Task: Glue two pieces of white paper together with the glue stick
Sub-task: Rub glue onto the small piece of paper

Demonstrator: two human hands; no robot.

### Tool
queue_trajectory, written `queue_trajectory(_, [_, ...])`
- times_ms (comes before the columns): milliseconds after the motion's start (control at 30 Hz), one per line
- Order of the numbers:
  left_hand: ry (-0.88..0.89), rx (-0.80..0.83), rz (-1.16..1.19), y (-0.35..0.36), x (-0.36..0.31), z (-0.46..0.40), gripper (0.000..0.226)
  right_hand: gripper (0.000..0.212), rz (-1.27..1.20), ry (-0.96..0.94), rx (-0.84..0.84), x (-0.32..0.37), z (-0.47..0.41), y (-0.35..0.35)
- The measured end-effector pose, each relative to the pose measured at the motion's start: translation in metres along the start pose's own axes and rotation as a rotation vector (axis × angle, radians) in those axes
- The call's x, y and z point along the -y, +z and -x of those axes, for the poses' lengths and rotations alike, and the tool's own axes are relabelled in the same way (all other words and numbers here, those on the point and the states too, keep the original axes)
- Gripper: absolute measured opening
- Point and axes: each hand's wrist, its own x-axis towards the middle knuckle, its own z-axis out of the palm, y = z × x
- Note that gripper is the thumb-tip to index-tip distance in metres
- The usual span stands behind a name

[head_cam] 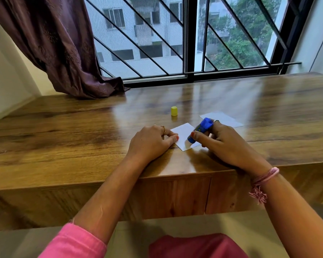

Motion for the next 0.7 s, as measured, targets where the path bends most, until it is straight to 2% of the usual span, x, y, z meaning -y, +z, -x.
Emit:
queue_trajectory(100, [0.001,-0.004,0.012,-0.0002,0.0003,0.0002,0.025,0.027,-0.026,-0.032,0.024,0.0011,0.0039,-0.0002])
queue_trajectory(233, [0.001,-0.001,0.012,-0.0008,-0.0007,0.0008,0.025,0.035,-0.038,-0.035,0.017,-0.0013,0.0004,-0.0005])
queue_trajectory(367, [0.0,0.004,0.021,-0.0014,-0.0006,0.0013,0.025,0.018,-0.072,-0.085,0.05,-0.0028,0.0007,0.0018])
queue_trajectory(533, [-0.008,0.006,0.032,-0.0017,-0.0012,0.0017,0.025,0.028,-0.063,-0.061,0.031,-0.0064,-0.0015,0.0022])
queue_trajectory(700, [-0.011,0.002,0.02,-0.0016,-0.0016,0.0018,0.024,0.024,-0.08,-0.073,0.052,-0.0062,-0.0015,0.0021])
